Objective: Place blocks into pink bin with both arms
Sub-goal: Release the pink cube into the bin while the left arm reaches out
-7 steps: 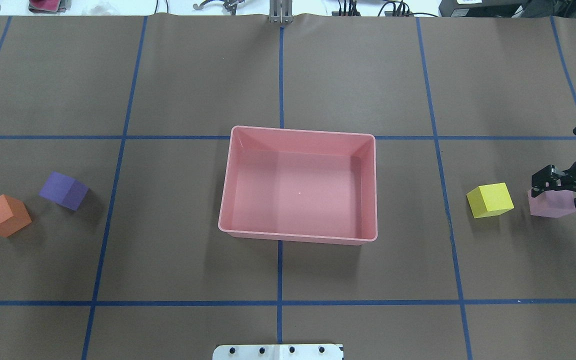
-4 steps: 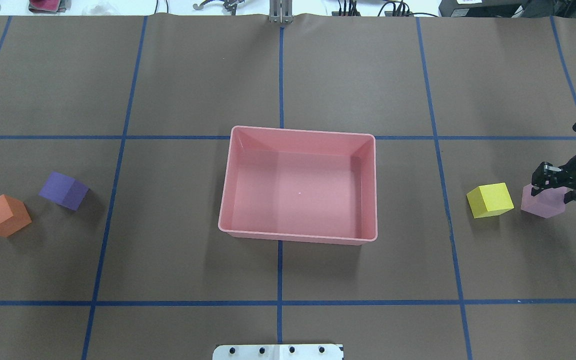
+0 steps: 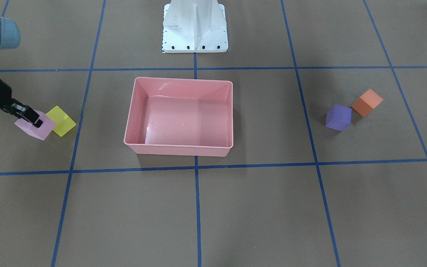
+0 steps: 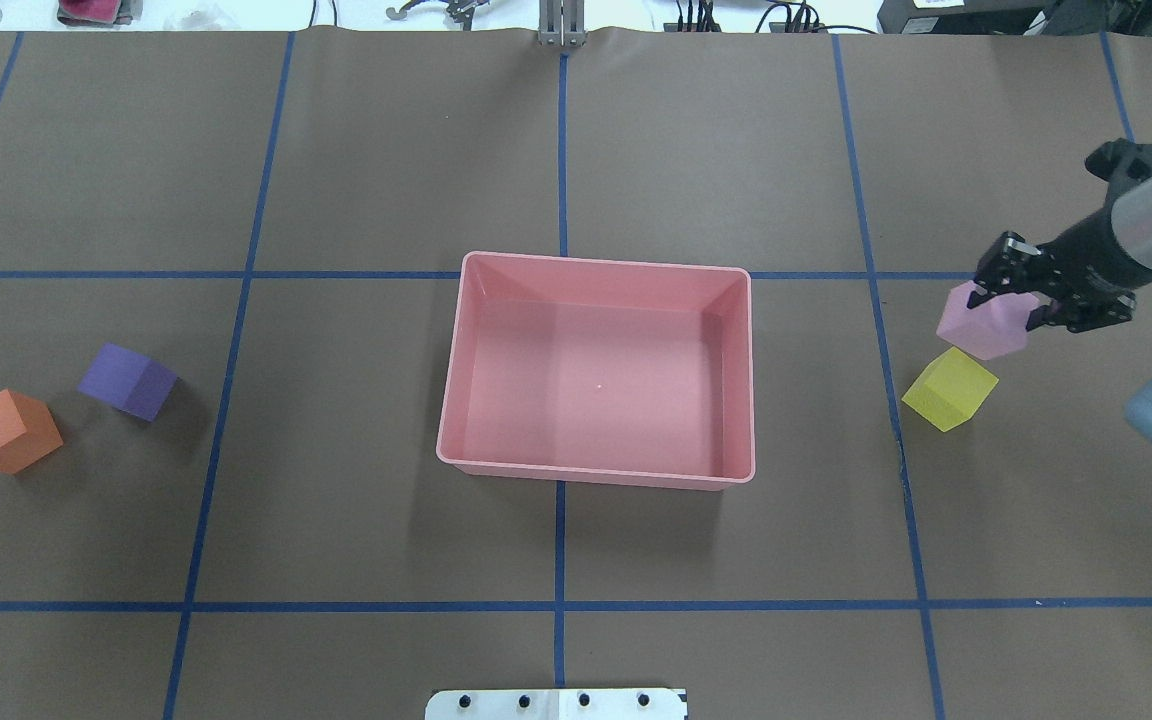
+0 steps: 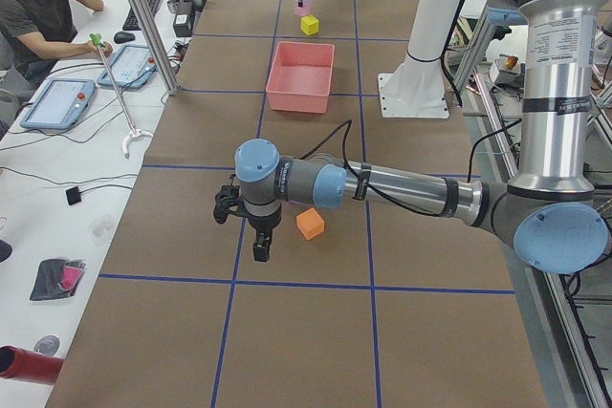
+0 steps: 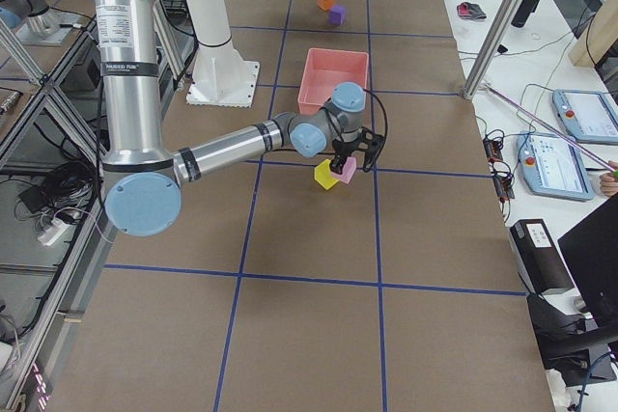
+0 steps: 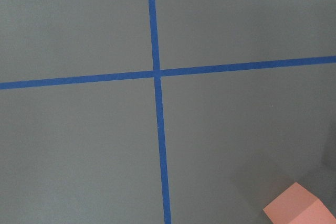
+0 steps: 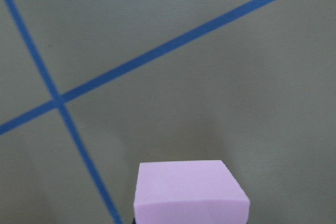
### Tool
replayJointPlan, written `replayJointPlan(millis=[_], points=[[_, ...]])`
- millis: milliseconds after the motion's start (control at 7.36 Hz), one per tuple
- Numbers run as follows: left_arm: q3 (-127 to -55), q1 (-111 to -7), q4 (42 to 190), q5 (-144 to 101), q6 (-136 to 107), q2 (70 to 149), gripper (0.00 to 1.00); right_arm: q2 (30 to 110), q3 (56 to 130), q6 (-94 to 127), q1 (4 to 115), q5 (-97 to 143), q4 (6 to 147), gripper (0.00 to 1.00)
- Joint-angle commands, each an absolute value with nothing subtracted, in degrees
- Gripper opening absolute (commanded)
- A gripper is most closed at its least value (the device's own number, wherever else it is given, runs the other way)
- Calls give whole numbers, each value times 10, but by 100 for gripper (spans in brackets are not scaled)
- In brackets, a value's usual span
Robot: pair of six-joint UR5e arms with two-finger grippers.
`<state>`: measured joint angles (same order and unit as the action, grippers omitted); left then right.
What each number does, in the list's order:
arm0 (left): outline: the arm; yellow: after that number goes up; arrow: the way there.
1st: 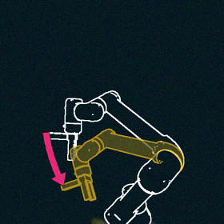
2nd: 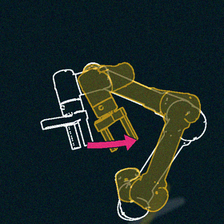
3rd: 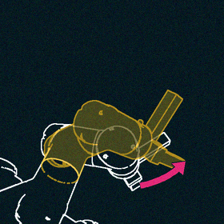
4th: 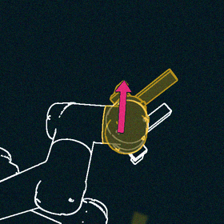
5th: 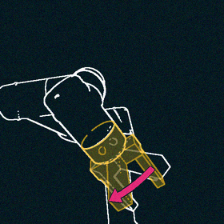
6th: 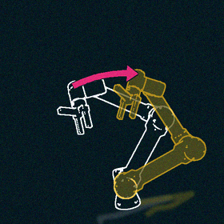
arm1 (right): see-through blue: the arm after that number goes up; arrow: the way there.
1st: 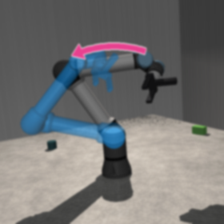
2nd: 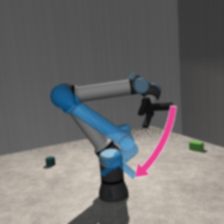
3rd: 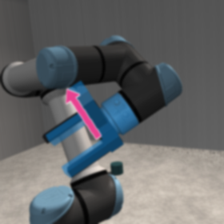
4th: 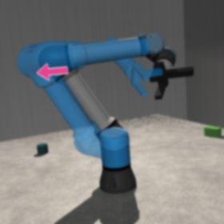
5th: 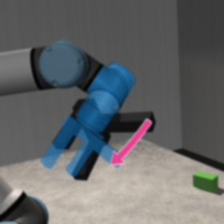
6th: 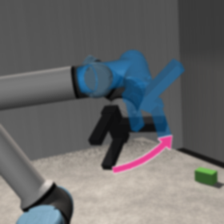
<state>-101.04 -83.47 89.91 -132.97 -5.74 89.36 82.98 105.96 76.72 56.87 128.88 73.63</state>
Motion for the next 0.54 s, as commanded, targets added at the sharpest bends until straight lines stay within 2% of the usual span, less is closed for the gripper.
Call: replayJointPlan(millis=[0, 136, 408], points=[[-1012, -785, 899, -1331, -112, 931, 100, 688, 1060, 886, 508, 1273, 806, 0], [-1011, -769, 898, -1330, -139, 952, 100, 645, 1060, 922, 480, 1243, 822, 0], [-1003, -713, 896, -1328, -204, 996, 99, 613, 1059, 961, 420, 1205, 823, 0]])
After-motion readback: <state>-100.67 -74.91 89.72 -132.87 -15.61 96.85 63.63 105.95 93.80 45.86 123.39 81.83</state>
